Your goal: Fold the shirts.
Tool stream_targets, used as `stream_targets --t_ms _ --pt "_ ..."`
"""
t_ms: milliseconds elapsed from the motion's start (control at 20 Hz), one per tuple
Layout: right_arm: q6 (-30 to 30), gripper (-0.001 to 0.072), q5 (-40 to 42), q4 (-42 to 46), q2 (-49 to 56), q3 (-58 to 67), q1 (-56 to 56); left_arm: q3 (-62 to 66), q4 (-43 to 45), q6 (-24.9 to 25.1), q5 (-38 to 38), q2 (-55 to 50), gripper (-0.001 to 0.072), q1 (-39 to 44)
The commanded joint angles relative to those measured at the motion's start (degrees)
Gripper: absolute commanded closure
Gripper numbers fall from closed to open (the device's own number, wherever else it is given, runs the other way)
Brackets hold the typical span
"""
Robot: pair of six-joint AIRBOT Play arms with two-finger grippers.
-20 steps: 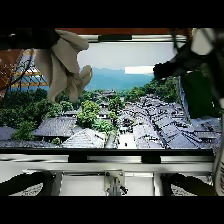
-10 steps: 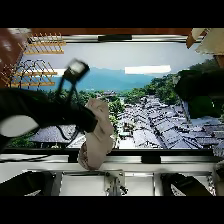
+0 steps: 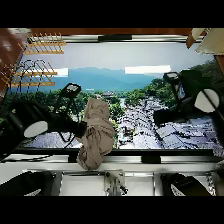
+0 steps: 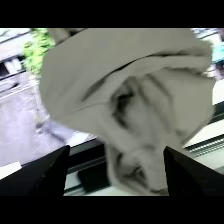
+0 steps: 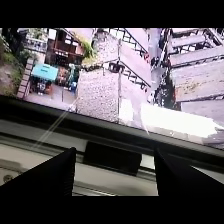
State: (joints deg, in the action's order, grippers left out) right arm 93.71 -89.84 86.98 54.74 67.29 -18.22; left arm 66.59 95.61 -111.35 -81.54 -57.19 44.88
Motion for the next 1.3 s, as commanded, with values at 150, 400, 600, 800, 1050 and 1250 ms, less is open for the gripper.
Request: stream_targets --t_ms 150,400,600,800,1050,1250 --pt "-7.76 0.0120 4.04 -15.02 0.09 -16.46 8.92 -10.08 -10.40 8.90 -7.87 6.51 -0.0013 -11.32" --pt "-9.01 0.0120 16.55 -30.16 0.11 -25.77 12.44 -30.97 -26.21 8.68 7.02 8.02 -0.0011 -11.65" --pt "-11.32 0.0120 26.45 -37.24 5.31 -25.92 6.27 -39.58 -34.18 8.70 21.24 7.23 -0.0007 -11.63" --pt "-17.86 0.0120 31.39 -46.27 15.06 -25.11 0.70 -40.44 -35.39 11.08 25.05 2.10 0.0019 -11.63" --pt "-21.00 0.0120 35.34 -49.79 23.06 -18.64 -5.03 -40.39 -40.17 14.47 29.49 -5.60 0.0385 -10.91" --pt "-21.00 0.0120 38.14 -49.92 27.41 -16.00 -8.17 -40.11 -40.15 16.33 29.00 -6.08 0.0676 -10.93"
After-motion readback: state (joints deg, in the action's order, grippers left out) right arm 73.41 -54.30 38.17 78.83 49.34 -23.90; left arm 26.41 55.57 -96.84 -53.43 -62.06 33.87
